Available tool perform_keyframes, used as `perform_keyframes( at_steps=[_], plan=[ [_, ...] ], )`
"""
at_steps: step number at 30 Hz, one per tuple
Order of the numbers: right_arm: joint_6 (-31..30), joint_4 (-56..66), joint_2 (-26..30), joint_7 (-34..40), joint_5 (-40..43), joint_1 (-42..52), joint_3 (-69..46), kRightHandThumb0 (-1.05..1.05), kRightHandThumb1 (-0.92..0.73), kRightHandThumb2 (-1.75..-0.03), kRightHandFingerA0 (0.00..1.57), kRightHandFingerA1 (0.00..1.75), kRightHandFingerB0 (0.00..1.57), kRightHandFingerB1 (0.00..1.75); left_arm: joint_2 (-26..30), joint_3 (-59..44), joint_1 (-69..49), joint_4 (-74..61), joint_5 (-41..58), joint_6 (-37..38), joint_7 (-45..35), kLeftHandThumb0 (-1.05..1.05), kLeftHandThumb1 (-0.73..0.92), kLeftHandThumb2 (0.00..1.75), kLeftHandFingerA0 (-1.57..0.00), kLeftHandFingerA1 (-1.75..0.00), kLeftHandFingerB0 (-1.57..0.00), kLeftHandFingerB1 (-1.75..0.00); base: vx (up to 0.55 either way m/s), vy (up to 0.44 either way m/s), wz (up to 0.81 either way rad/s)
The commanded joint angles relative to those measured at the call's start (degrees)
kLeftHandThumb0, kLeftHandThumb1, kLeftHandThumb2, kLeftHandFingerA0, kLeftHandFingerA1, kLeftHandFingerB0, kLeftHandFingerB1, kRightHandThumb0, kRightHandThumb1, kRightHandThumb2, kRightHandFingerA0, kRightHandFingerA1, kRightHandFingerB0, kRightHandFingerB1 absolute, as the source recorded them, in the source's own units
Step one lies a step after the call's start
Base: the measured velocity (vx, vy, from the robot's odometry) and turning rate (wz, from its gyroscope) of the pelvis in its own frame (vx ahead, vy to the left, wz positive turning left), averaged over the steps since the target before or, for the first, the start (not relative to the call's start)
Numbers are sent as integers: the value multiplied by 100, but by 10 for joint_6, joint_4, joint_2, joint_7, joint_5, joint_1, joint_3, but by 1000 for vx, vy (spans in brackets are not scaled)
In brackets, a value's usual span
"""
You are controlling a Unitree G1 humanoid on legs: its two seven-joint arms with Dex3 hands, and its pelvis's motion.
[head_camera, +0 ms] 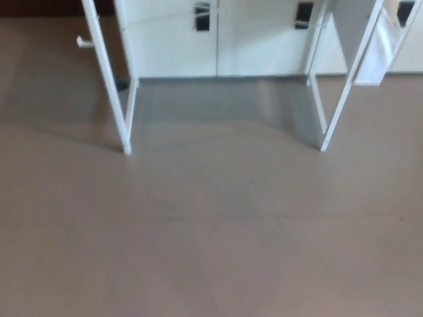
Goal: The robot walks towards a table in front, picks a dumpling toy with left hand and puts it in an orange round plate
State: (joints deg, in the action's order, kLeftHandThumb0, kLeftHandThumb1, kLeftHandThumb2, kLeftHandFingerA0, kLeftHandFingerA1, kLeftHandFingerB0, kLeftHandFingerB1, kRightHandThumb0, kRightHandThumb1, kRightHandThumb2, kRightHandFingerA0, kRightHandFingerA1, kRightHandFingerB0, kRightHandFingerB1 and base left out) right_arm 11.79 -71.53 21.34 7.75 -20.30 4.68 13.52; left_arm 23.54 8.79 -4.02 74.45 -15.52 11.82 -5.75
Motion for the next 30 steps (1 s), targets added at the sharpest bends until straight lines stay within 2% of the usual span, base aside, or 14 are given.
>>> perform_keyframes(
  at_steps=[1,11,18,19,22,23,30],
  plan=[
    [-5,-5,1,1,-1,-5,-1,-3,-53,-55,71,52,55,43,14,-1,0,0,-3,14,-6,-20,61,62,-58,-62,-53,-42,547,220,-57],
    [-6,-6,-1,0,-1,-3,-2,-4,-53,-54,68,51,54,43,14,-2,-1,5,-3,16,-5,-19,61,64,-57,-59,-54,-43,391,143,2],
    [-1,-5,1,1,-5,3,2,-5,-55,-54,69,51,52,41,13,-4,-5,5,-1,14,-4,-18,62,65,-59,-61,-53,-42,533,-23,54],
    [-1,-4,1,1,-5,3,2,-5,-54,-55,69,51,52,42,12,-4,-5,5,-1,13,-3,-17,62,65,-53,-56,-53,-42,579,23,3],
    [-1,-2,1,1,-4,3,2,-5,-54,-55,69,51,52,42,12,-4,-4,5,-2,12,-2,-17,62,65,-53,-56,-53,-42,417,-12,-7],
    [-1,-2,1,2,-5,4,3,-6,-54,-55,67,51,52,42,12,-3,-4,5,-3,12,-2,-19,63,63,-61,-62,-54,-41,288,-10,-8],
    [-5,-3,2,-1,-4,3,4,-7,-54,-55,66,49,51,41,12,-5,-4,3,0,10,-6,-20,61,64,-61,-63,-53,-42,294,92,-15]
  ],
)
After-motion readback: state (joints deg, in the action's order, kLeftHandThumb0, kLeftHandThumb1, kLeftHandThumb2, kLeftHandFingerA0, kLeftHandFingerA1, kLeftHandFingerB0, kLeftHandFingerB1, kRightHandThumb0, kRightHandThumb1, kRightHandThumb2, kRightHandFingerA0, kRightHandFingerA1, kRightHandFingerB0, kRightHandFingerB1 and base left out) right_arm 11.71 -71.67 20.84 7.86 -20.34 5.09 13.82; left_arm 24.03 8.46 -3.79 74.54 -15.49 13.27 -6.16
